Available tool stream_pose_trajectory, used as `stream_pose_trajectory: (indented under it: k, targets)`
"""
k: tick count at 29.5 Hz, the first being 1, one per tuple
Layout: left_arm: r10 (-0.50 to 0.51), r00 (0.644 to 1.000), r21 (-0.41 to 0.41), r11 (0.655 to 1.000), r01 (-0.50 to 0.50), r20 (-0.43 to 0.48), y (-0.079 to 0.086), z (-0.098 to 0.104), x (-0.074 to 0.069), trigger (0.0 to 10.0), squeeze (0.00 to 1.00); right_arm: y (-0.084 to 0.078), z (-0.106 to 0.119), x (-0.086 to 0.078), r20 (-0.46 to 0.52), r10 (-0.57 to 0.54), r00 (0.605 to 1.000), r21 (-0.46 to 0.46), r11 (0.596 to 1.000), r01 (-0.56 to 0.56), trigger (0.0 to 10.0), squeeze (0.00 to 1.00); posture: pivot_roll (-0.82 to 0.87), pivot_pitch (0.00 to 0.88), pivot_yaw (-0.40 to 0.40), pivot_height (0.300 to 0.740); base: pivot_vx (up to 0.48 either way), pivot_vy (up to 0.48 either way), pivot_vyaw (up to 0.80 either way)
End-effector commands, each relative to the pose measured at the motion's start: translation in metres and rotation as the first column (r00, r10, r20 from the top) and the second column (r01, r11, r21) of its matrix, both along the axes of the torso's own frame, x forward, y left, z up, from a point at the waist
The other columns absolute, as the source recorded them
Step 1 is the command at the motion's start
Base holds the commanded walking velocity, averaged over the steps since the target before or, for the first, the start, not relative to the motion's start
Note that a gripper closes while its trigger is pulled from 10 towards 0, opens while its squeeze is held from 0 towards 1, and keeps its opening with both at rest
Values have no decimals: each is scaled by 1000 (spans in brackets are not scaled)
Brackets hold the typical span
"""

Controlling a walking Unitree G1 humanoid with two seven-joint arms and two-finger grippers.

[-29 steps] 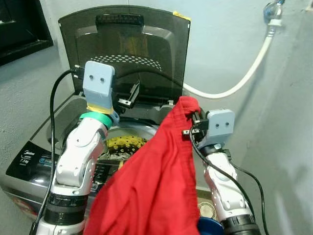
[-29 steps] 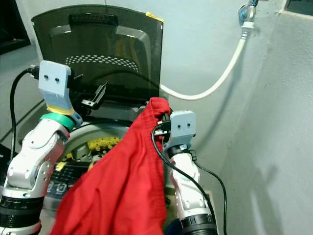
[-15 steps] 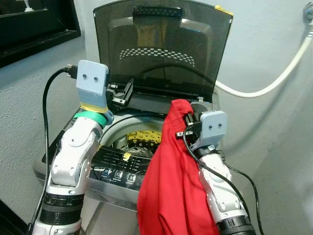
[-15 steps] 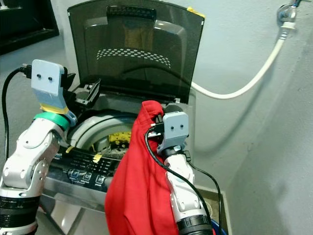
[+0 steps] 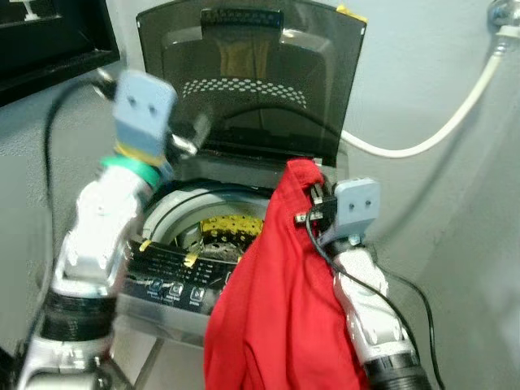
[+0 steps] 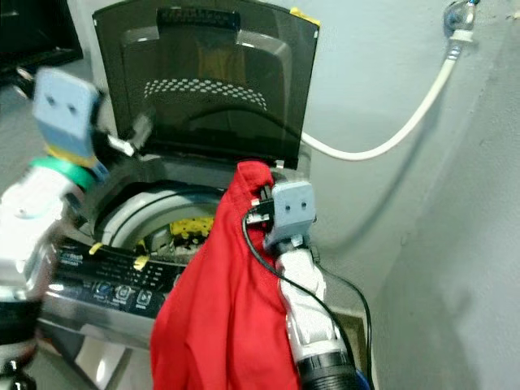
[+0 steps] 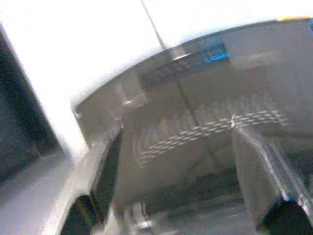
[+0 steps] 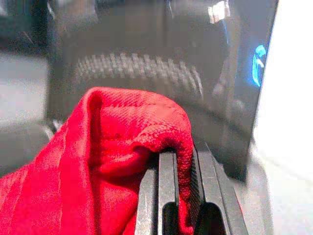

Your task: Clothes washing

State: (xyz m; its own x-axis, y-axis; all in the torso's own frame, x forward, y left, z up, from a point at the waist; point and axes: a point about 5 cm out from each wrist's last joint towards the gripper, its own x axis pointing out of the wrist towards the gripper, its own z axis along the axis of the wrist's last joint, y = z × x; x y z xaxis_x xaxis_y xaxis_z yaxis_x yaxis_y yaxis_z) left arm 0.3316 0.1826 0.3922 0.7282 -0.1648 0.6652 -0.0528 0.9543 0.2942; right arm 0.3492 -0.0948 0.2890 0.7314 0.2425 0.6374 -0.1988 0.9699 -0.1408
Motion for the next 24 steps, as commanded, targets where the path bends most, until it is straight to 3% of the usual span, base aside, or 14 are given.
stream_pose_trajectory:
  k: [1, 2, 3, 4, 5, 7, 10, 12, 17, 18, 19, 20, 22, 24]
  targets:
    - [50, 997, -24, 999, -49, 60, 12, 11, -3, 10000, 0, 4, 39, -9, 140, 48, 989, 27, 998, -52, 10000, 0, -6, 26, 85, 740, 0, 0, 0]
    - [50, 997, -24, 999, -49, 60, 12, 11, -3, 10000, 0, 4, 39, -9, 140, 48, 989, 27, 998, -52, 10000, 0, -6, 26, 85, 740, 0, 0, 0]
    - [27, 998, -27, 999, -25, 50, 9, 11, -1, 10000, 0, 10, 62, -8, 197, 90, 976, 37, 994, -100, 10000, 0, -29, 27, 97, 740, 0, 0, 0]
    - [27, 998, -27, 999, -25, 50, 9, 11, -1, 10000, 0, 10, 62, -8, 197, 90, 976, 37, 994, -100, 10000, 0, -29, 27, 97, 740, 0, 0, 0]
    - [-56, 998, -34, 998, 56, 16, -6, 0, 1, 10000, 0, 19, 94, -6, 253, 137, 958, 60, 986, -157, 10000, 0, -51, 34, 101, 740, 0, 0, 0]
    - [-56, 998, -34, 998, 56, 16, -6, 0, 1, 10000, 0, 19, 94, -6, 253, 137, 958, 60, 986, -157, 10000, 0, -51, 34, 101, 740, 0, 0, 0]
    - [-283, 956, -51, 959, 280, -73, -64, -40, -10, 10000, 0, 48, 178, -6, 332, 264, 906, 144, 935, -325, 10000, 0, -39, 48, 71, 740, 0, 0, 0]
    - [-335, 938, -60, 942, 331, -90, -81, -50, -18, 10000, 0, 57, 199, -11, 346, 287, 894, 174, 916, -361, 10000, 0, -37, 50, 68, 740, 0, 0, 0]
    - [-359, 928, -36, 934, 357, -105, -92, -60, -22, 10000, 0, 63, 198, -5, 296, 271, 916, 196, 921, -336, 10000, 0, -16, 52, 34, 740, 0, 0, 0]
    - [-359, 926, -28, 933, 358, -117, -94, -65, -22, 10000, 0, 69, 184, 2, 242, 276, 930, 163, 933, -319, 10000, 0, -8, 52, 28, 740, 0, 0, 0]
    - [-337, 931, -30, 941, 336, -140, -88, -71, -20, 10000, 0, 80, 152, 9, 175, 331, 927, 91, 932, -350, 10000, 0, 6, 62, 22, 740, 0, 0, 0]
    - [-337, 931, -30, 941, 336, -140, -88, -71, -20, 10000, 0, 80, 152, 9, 175, 331, 927, 91, 932, -350, 10000, 0, 6, 62, 22, 740, 0, 0, 0]
    - [-307, 936, -45, 952, 304, -171, -78, -76, -17, 10000, 0, 95, 108, 11, 86, 451, 888, -7, 892, -452, 10000, 0, 5, 70, 26, 740, 0, 0, 0]
    - [-300, 937, -50, 954, 296, -179, -74, -77, -17, 10000, 0, 99, 96, 9, 62, 496, 866, -34, 869, -494, 10000, 0, 5, 70, 26, 740, 0, 0, 0]
